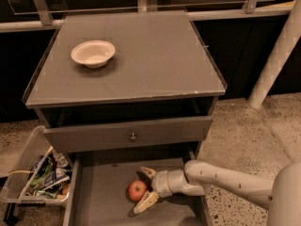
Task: Pick apple from middle drawer and place on counter
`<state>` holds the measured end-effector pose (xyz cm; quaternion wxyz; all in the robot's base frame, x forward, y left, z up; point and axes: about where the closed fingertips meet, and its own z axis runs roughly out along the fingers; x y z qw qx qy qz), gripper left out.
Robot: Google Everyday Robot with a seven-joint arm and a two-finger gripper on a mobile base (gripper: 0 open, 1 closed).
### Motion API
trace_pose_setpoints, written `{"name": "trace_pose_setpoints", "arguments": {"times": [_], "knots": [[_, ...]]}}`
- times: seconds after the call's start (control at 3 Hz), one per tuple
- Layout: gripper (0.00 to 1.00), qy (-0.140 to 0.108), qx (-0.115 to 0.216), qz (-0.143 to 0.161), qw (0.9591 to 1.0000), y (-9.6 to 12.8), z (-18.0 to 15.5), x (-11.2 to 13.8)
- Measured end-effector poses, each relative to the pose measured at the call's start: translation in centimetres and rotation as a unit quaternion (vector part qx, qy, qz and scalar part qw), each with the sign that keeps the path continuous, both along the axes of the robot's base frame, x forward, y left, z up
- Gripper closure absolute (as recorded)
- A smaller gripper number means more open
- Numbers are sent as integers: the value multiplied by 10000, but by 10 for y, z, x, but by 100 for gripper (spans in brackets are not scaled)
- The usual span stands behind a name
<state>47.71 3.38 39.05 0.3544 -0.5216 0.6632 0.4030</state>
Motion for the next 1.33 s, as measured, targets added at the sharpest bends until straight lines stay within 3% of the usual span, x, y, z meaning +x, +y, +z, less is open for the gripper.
{"name": "trace_pose_setpoints", "arguments": {"times": [0.33, 1.33], "knots": [[18, 0, 0, 0, 10000, 0, 0, 0], [87, 0, 1, 1, 10000, 0, 0, 0]]}}
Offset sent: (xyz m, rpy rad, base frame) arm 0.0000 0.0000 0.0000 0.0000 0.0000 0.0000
